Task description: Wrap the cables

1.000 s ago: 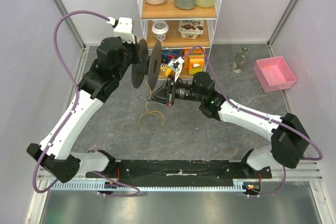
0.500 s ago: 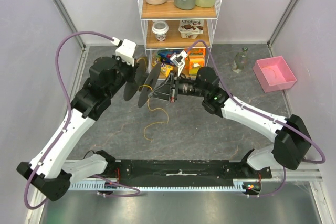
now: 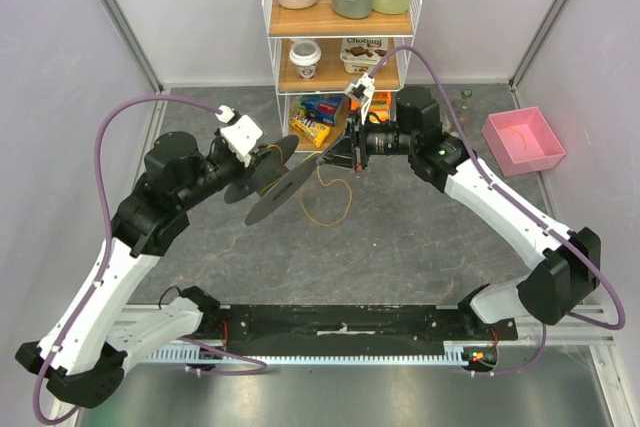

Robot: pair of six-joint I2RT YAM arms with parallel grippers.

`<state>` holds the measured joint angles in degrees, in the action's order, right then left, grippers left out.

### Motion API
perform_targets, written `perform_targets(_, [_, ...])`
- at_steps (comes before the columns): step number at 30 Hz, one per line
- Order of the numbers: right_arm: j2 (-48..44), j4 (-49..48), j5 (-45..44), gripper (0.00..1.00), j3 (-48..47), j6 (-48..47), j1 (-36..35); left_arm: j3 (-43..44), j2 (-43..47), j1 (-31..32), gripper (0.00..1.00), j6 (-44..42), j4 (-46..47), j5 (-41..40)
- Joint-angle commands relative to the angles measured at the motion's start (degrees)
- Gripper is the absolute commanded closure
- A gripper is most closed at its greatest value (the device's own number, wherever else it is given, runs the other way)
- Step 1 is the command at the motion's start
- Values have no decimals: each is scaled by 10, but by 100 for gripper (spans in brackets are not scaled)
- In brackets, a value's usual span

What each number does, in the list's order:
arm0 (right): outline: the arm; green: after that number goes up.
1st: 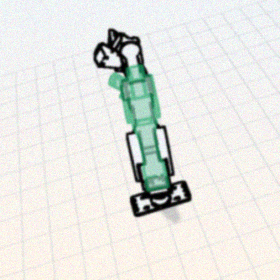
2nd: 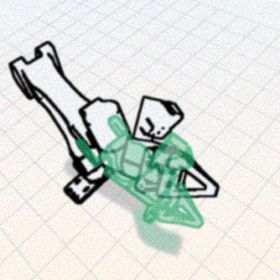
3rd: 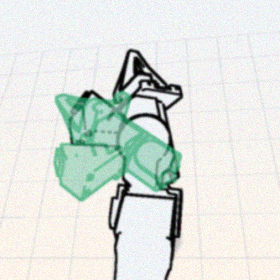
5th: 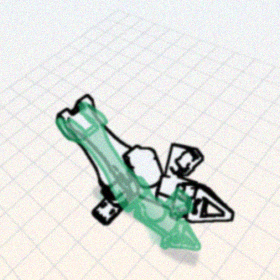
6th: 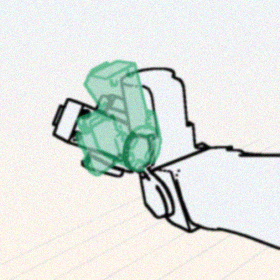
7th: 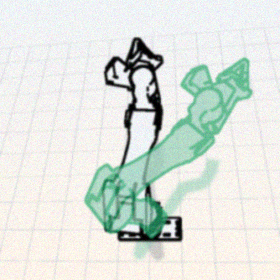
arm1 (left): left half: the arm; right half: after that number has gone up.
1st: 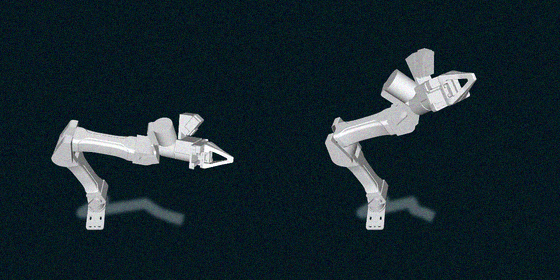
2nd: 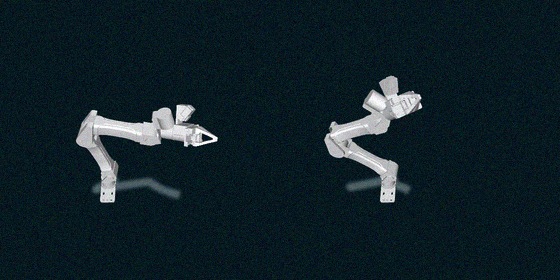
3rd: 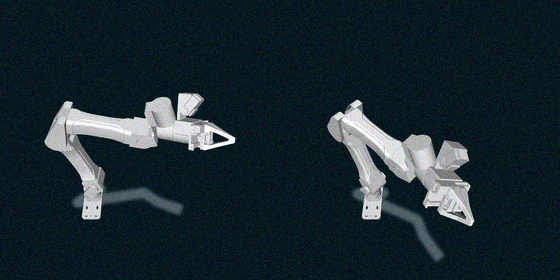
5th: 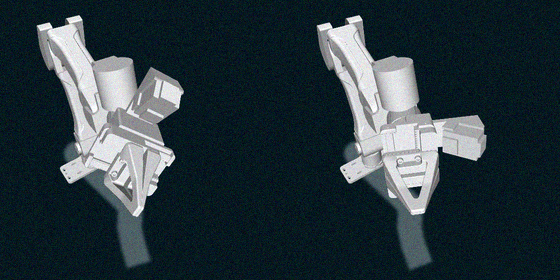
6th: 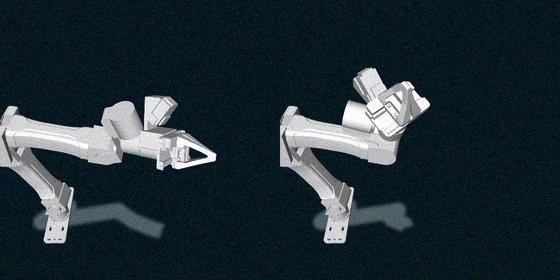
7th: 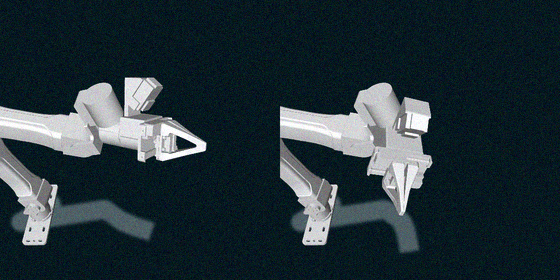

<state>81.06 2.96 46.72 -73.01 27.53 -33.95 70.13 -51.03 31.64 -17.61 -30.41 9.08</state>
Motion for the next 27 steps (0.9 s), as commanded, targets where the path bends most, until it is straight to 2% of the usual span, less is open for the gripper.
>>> perform_targets(1, [-3, 150, 16, 100, -49, -177, 19, 22, 21, 0, 98, -59, -3, 79])
perform_targets(9, [8, 172, 24, 100, -33, -291, 54, 88, 15, 0, 98, -5, -20, 130])
perform_targets(21, [52, 115, 82, 100, -22, -315, 68, 149, -10, 0, 98, 48, -42, 181])
perform_targets(27, [62, 120, 123, 100, -29, -307, 109, 147, -21, 1, 98, -13, -84, 111])
